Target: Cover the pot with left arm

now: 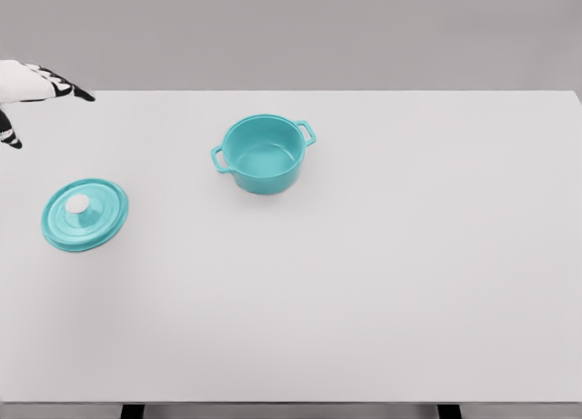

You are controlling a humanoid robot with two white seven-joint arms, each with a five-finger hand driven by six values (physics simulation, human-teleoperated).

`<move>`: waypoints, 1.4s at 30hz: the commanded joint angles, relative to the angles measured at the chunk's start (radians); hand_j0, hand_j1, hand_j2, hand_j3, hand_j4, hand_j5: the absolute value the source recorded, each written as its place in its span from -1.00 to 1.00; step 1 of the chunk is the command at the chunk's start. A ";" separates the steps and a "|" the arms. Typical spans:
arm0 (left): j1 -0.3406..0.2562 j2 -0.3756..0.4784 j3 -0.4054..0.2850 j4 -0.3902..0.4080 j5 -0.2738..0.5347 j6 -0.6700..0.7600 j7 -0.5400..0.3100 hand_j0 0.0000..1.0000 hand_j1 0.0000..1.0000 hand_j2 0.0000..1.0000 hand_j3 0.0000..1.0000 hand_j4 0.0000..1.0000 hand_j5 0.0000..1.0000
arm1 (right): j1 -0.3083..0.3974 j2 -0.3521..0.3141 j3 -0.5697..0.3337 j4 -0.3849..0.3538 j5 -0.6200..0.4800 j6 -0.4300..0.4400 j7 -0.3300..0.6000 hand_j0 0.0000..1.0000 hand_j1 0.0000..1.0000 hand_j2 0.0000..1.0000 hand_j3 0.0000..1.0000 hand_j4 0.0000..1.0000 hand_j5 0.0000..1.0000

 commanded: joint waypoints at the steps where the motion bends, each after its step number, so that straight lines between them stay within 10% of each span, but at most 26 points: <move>1: 0.000 0.084 -0.137 -0.304 0.046 0.088 0.000 1.00 1.00 1.00 1.00 1.00 1.00 | 0.000 0.000 0.000 0.000 0.000 0.000 0.000 1.00 1.00 1.00 1.00 1.00 1.00; 4: 0.000 -0.014 -0.234 -0.257 0.244 0.260 0.000 1.00 1.00 1.00 1.00 1.00 1.00 | 0.002 0.000 0.000 0.000 0.000 0.000 0.000 1.00 1.00 1.00 1.00 1.00 1.00; 8: 0.003 -0.014 -0.234 -0.223 0.296 0.341 0.000 1.00 1.00 1.00 1.00 1.00 1.00 | 0.002 0.000 0.000 0.000 0.000 0.000 0.000 1.00 1.00 1.00 1.00 1.00 1.00; 18: 0.021 0.133 -0.234 -0.212 0.305 0.364 0.000 1.00 1.00 1.00 1.00 1.00 1.00 | 0.002 0.000 0.000 0.000 0.000 0.000 0.000 1.00 1.00 1.00 1.00 1.00 1.00; 42: 0.060 0.095 -0.235 -0.217 0.216 0.482 0.000 0.70 0.70 0.70 0.70 0.70 0.70 | 0.000 0.000 0.000 0.000 0.000 0.000 0.000 1.00 1.00 1.00 1.00 1.00 1.00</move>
